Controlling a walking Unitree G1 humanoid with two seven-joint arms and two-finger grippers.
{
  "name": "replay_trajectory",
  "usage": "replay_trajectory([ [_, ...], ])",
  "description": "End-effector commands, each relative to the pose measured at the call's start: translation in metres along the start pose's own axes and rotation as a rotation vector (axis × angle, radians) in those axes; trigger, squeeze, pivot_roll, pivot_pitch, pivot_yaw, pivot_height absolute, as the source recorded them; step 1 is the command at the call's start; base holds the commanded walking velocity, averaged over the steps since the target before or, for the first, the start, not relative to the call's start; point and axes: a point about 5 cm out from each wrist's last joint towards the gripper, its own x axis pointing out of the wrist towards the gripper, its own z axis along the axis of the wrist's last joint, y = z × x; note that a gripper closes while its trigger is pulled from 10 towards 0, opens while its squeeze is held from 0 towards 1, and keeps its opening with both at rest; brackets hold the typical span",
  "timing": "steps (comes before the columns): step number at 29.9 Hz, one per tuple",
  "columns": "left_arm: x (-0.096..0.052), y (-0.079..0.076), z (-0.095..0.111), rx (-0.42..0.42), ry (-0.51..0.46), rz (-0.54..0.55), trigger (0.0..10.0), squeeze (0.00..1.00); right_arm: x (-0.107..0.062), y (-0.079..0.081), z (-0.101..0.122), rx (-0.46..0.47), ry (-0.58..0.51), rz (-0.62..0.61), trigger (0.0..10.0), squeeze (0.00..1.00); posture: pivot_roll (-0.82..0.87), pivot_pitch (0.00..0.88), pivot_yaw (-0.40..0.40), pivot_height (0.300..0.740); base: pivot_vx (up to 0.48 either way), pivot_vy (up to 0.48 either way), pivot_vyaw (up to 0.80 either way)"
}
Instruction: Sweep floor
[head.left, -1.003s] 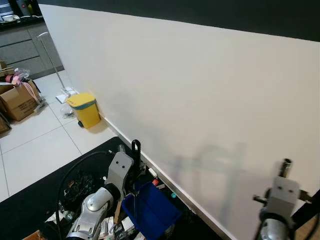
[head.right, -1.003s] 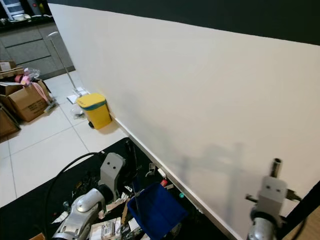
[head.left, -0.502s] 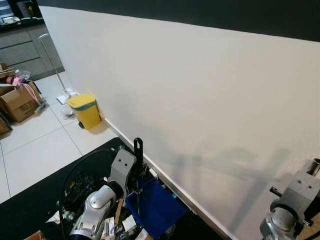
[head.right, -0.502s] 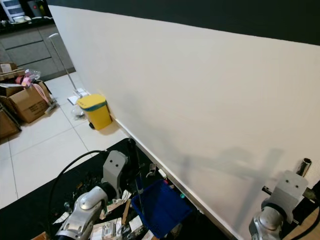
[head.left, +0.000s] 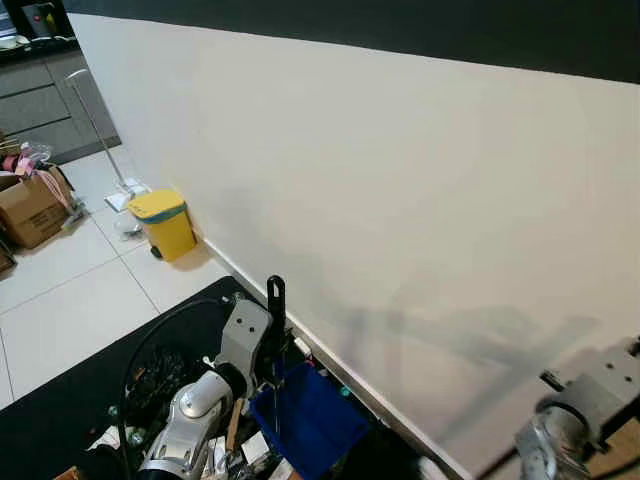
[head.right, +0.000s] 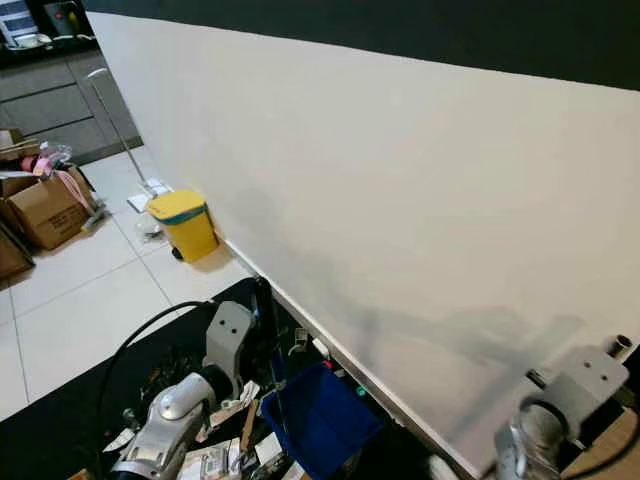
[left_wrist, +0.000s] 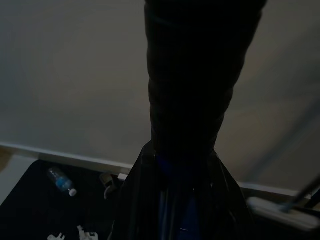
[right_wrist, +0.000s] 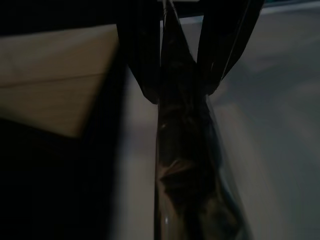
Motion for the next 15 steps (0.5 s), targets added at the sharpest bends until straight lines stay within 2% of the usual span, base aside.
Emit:
replay_trajectory([
  [1,-0.002,0.003,0.005,0.012,-0.023,0.021,10.0,0.0,-0.002,0.009,0.01,0.046,-0.04,0.032,10.0,0.0,-0.02,0.094,0.102,0.74,0.0,0.0,0.0],
  [5,-0.002,0.003,0.004,0.01,-0.022,0.022,10.0,0.0,-0.004,0.015,0.012,0.0,-0.081,0.047,10.0,0.0,-0.02,0.094,0.103,0.74,0.0,0.0,0.0],
  [8,0.0,0.001,0.005,0.006,-0.024,0.021,10.0,0.0,0.001,0.009,0.001,-0.048,-0.088,0.024,10.0,0.0,-0.03,0.093,0.104,0.74,0.0,0.0,0.0],
  [10,0.0,0.001,0.005,0.005,-0.024,0.02,10.0,0.0,0.002,0.006,-0.005,-0.083,-0.074,0.01,10.0,0.0,-0.03,0.094,0.105,0.74,0.0,0.0,0.0],
  [11,0.001,0.0,0.005,0.004,-0.026,0.02,10.0,0.0,0.003,0.003,-0.015,-0.131,-0.036,-0.003,10.0,0.0,-0.02,0.093,0.105,0.74,0.0,0.0,0.0],
  [15,0.002,0.0,0.006,0.002,-0.029,0.022,10.0,0.0,0.005,0.001,-0.023,-0.142,0.013,0.004,10.0,0.0,-0.02,0.094,0.106,0.74,0.0,0.0,0.0],
])
